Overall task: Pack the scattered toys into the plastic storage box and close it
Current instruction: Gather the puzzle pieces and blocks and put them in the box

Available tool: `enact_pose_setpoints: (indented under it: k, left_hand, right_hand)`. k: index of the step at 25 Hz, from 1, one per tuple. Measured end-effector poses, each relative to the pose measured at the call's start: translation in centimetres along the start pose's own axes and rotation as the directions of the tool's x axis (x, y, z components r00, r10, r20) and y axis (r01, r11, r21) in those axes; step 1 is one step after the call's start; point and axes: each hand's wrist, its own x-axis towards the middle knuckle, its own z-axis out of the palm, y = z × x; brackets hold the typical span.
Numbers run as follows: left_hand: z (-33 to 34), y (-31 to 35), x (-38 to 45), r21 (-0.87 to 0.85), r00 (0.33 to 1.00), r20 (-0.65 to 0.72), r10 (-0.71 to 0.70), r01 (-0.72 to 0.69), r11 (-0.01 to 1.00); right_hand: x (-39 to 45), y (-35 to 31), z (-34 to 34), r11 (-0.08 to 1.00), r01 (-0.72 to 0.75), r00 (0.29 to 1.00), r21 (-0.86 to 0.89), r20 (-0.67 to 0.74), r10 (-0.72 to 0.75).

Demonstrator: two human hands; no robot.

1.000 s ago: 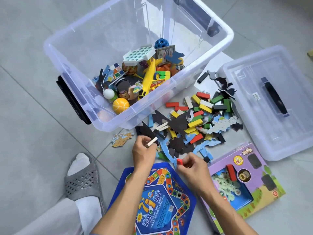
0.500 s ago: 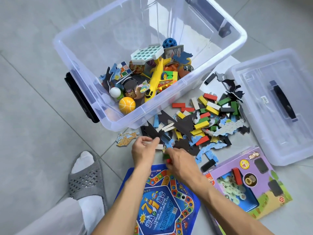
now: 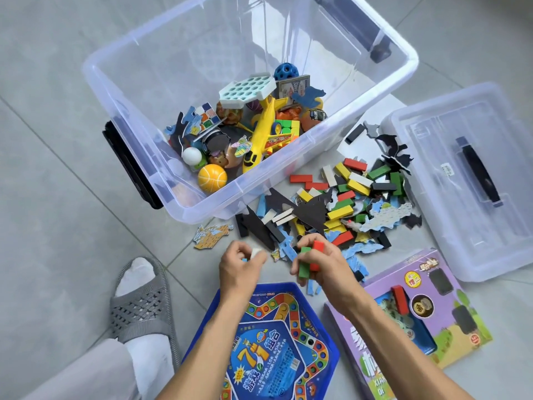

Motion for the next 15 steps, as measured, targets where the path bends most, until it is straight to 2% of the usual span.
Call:
enact_pose_setpoints:
  k: [1,2,3,5,6,7,8,9,10,11,12,13,15]
  left_hand:
    - [-0.2,0.5,0.1,-0.279,0.99,0.02,-0.139,0.139,0.95]
    - [-0.4,0.9,0.3,-0.471,0.97,0.071,-0.233,0.239,0.849]
    - [-0.6,1.2,0.7,-0.552,0.955,0.112,-0.276,0.291,0.782]
    - [-0.8,1.9,1.8,-0.483,0.959,0.072,-0.276,0.275,0.831]
    - [-0.6,2.3,2.4,-0.388,0.971,-0.007,-0.239,0.218,0.896]
    - [-0.6,2.6,3.1,-0.248,0.981,-0.092,-0.171,0.144,0.958]
    - [-0.6,2.9,3.7,-0.089,0.984,-0.16,-0.075,0.062,0.994]
    - [-0.6,3.0,3.9,0.072,0.982,-0.186,0.02,-0.006,0.997]
    - [-0.6,2.8,3.8,0.213,0.982,-0.164,0.098,-0.062,0.975]
    - [-0.6,2.2,3.6,0.319,0.979,-0.128,0.158,-0.11,0.941]
    - [-0.6,1.3,3.4,0.388,0.975,-0.094,0.203,-0.152,0.909]
    - [-0.6,0.8,3.0,0.439,0.966,-0.078,0.248,-0.19,0.878]
    - [-0.5,0.2,2.7,0.478,0.949,-0.083,0.304,-0.229,0.848]
  right_hand:
    - [-0.5,-0.3,-0.3,0.98,-0.032,0.999,0.198,0.034,0.026]
    - [-1.0,-0.6,-0.5,0.947,-0.046,0.998,0.319,0.054,0.03]
    - [-1.1,-0.9,-0.7,0.926,-0.047,0.999,0.375,0.037,0.036]
    - [-0.8,-1.8,-1.3,0.935,-0.031,0.994,0.353,-0.085,0.065]
    - [-0.4,-2.3,-1.9,0.972,-0.009,0.982,0.233,-0.179,0.052]
    - [0.1,-2.8,-2.4,0.999,0.016,0.965,0.042,-0.26,-0.005]
    - [0.7,-3.3,-2.6,0.973,0.057,0.944,-0.224,-0.306,-0.126]
    - [1.3,-3.9,-2.5,0.838,0.097,0.921,-0.536,-0.271,-0.28]
    - [2.0,-4.3,-2.0,0.567,0.157,0.898,-0.809,-0.123,-0.423]
    - [2.8,-4.4,-1.3,0.231,0.217,0.872,-0.948,0.082,-0.482]
    - [3.8,-4.1,-0.7,-0.05,0.28,0.856,-0.959,0.273,-0.438]
    - [4.7,-3.9,0.0,-0.23,0.315,0.86,-0.921,0.38,-0.34]
    - [5.9,-3.3,1.1,-0.39,0.318,0.878,-0.864,0.424,-0.223]
